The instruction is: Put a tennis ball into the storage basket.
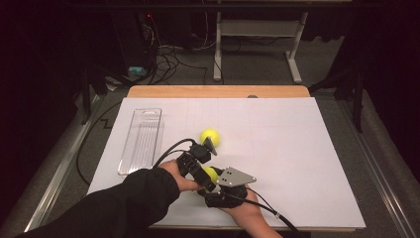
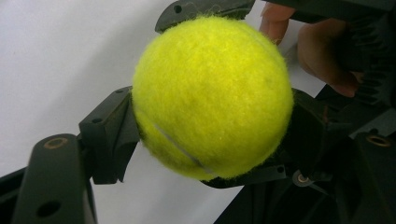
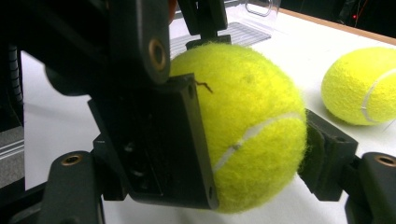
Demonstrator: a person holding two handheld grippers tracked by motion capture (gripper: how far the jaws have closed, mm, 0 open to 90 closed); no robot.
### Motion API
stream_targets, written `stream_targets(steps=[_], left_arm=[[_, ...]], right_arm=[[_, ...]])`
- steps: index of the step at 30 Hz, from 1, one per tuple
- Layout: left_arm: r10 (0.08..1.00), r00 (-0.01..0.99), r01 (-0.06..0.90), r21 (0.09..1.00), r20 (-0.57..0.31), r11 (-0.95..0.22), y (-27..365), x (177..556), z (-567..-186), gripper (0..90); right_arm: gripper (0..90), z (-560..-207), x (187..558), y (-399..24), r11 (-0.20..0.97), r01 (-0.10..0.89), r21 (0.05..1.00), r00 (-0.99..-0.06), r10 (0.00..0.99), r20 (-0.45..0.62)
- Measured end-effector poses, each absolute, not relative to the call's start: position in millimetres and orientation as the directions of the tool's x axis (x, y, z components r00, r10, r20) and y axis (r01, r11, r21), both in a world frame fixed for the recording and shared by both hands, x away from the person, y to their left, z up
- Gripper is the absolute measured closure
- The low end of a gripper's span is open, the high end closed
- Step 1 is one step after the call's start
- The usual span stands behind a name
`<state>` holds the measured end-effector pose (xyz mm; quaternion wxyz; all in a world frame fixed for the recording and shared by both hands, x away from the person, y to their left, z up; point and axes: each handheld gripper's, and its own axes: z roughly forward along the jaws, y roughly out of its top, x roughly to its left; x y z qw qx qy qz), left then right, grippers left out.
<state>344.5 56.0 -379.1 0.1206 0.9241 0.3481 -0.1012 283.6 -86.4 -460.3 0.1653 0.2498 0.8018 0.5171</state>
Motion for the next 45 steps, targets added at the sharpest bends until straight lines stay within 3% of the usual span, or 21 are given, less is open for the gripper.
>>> stream_targets(steps=[6,12,24,45], left_arm=[[0.624,0.734,0.671,0.145,-0.266,-0.727,54.6,345.1,-377.6,26.8],[0.635,0.731,0.677,0.143,-0.250,-0.722,56.1,348.2,-376.5,26.8],[0.677,0.699,0.712,0.132,-0.231,-0.690,70.4,356.8,-373.3,26.8],[0.733,0.653,0.756,0.111,-0.191,-0.645,110.0,373.8,-367.0,26.8]], right_arm=[[24.5,-460.5,284.8,-87.3,0.328,0.238,0.914,-0.822,0.569,0.009],[0.0,-460.9,288.1,-90.6,0.317,0.262,0.911,-0.817,0.576,0.034],[0.0,-460.0,284.0,-125.6,0.323,0.264,0.909,-0.791,0.612,0.012],[0.0,-468.0,281.7,-226.0,0.287,0.331,0.899,-0.627,0.779,-0.018]])
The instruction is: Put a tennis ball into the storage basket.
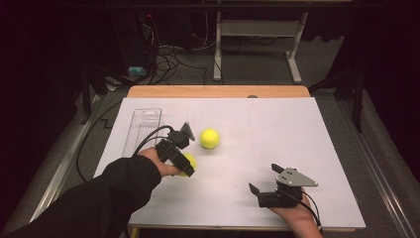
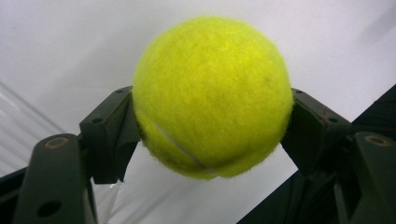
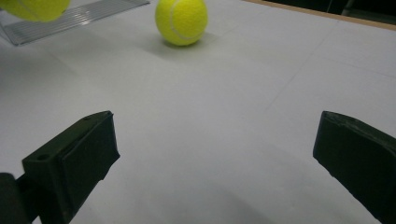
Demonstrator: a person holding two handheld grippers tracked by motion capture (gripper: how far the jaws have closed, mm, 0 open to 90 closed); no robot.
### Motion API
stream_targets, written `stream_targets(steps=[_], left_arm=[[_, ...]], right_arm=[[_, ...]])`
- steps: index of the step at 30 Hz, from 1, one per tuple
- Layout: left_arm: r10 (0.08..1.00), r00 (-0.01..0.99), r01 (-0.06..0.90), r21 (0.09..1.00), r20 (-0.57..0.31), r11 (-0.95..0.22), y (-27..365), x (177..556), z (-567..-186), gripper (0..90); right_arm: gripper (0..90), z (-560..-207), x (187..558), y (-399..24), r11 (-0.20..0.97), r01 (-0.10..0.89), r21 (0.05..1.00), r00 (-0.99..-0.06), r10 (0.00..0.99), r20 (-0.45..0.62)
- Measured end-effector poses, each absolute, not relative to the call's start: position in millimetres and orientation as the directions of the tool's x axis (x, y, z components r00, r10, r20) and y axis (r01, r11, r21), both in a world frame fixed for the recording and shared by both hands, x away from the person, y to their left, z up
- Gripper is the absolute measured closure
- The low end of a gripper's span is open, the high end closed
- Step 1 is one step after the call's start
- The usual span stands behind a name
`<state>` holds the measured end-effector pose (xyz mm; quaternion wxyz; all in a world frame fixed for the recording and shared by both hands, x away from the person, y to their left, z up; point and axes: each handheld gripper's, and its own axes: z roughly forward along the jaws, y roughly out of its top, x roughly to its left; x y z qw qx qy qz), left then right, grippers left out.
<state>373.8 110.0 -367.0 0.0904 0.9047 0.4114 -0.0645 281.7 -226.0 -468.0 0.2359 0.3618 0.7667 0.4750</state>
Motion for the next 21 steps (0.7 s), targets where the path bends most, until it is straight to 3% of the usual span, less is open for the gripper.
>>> stream_targets(steps=[21], left_arm=[[0.793,0.584,0.811,0.095,-0.173,-0.577,171.2,393.1,-348.7,26.9]], right_arm=[[0.0,-457.2,274.9,-269.9,0.214,0.326,0.921,-0.544,0.839,-0.002]])
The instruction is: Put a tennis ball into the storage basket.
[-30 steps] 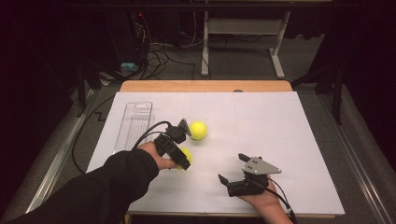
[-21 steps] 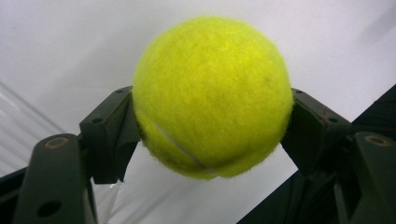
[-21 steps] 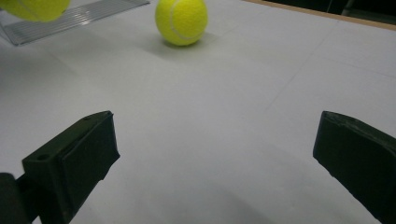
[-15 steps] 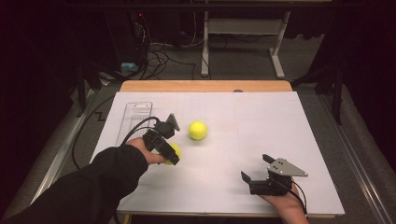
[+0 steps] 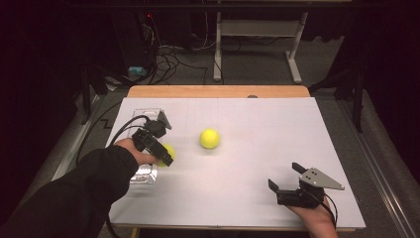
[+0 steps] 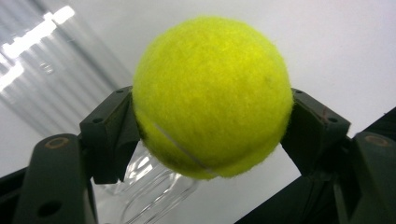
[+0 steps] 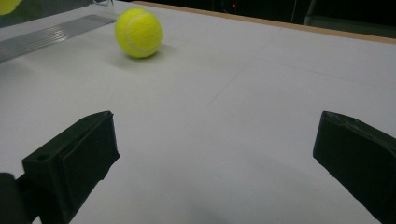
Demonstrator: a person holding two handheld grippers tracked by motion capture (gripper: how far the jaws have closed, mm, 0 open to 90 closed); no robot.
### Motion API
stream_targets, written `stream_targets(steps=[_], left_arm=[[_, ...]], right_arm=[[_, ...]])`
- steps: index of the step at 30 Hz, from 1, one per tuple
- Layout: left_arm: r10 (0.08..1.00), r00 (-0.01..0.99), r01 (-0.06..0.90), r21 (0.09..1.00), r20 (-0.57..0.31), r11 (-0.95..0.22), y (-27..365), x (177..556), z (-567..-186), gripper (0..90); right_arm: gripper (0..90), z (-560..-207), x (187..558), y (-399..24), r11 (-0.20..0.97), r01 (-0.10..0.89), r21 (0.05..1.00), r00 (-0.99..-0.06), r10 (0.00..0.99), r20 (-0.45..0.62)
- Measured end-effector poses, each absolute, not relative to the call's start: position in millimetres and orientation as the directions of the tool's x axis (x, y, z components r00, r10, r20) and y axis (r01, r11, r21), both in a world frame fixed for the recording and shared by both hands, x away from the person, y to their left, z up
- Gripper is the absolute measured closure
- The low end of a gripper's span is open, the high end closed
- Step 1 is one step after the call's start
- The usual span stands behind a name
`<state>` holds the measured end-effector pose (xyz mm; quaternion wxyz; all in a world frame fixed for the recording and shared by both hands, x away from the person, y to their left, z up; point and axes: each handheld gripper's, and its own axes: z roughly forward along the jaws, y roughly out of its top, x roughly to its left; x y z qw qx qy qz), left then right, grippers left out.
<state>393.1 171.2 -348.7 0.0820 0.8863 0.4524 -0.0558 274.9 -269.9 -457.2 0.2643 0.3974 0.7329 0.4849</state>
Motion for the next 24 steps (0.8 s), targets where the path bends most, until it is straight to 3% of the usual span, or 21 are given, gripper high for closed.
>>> stream_targets(steps=[24], left_arm=[[0.890,0.446,0.895,0.056,-0.097,-0.443,234.0,434.4,-332.7,26.9]], right_arm=[[0.0,-453.4,272.7,-273.7,0.209,0.315,0.926,-0.545,0.838,-0.004]])
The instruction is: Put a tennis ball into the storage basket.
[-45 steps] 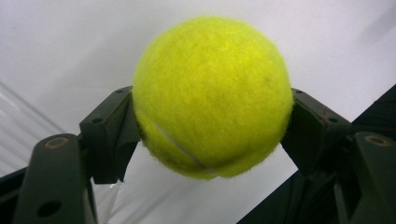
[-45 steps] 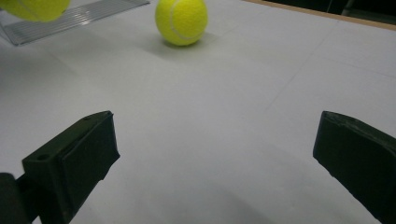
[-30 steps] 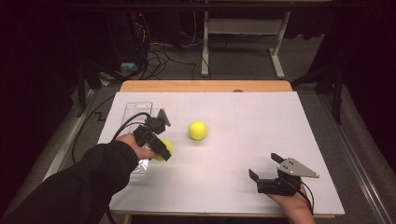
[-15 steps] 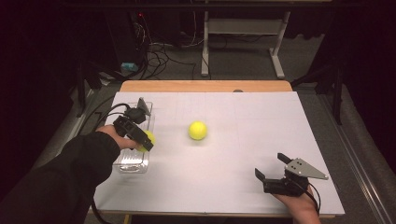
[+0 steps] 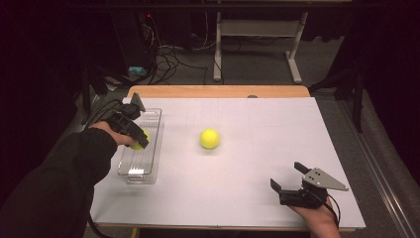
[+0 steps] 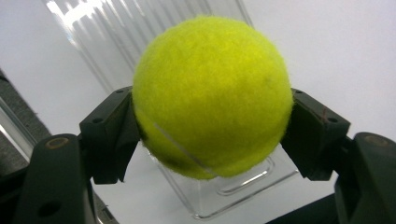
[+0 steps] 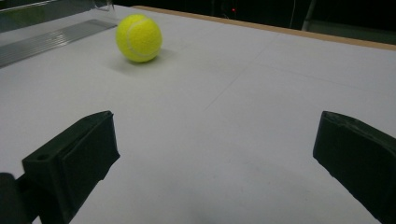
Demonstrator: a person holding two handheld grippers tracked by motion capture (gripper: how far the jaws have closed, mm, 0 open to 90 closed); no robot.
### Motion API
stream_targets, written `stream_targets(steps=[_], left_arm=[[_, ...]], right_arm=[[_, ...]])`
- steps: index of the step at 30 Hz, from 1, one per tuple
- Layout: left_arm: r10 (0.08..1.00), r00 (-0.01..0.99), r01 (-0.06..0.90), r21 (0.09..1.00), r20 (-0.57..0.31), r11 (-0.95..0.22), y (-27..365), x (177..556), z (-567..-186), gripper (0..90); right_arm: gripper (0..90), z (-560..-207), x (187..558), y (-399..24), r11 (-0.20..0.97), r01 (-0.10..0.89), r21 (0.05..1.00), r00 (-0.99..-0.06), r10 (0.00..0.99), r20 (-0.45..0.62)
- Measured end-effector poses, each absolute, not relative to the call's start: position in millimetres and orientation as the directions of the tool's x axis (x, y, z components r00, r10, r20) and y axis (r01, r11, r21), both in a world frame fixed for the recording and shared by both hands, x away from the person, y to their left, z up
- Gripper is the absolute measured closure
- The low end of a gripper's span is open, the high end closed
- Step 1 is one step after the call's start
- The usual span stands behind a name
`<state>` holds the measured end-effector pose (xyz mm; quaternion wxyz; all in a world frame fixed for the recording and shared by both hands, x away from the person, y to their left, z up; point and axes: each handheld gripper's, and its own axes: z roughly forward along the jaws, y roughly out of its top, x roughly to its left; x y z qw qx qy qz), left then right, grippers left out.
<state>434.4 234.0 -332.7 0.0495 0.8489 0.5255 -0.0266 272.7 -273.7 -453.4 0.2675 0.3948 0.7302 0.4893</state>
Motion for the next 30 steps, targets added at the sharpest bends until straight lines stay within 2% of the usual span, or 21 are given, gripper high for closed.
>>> stream_targets(steps=[7,30], left_arm=[[0.909,0.407,0.913,0.058,-0.091,-0.403,241.5,449.4,-330.4,26.9],[0.912,0.404,0.915,0.020,-0.066,-0.404,225.3,472.3,-369.1,26.7]], right_arm=[[0.0,-453.0,272.7,-273.4,0.212,0.311,0.926,-0.548,0.836,-0.007],[0.0,-452.6,272.1,-272.3,0.211,0.314,0.926,-0.554,0.832,-0.001]])
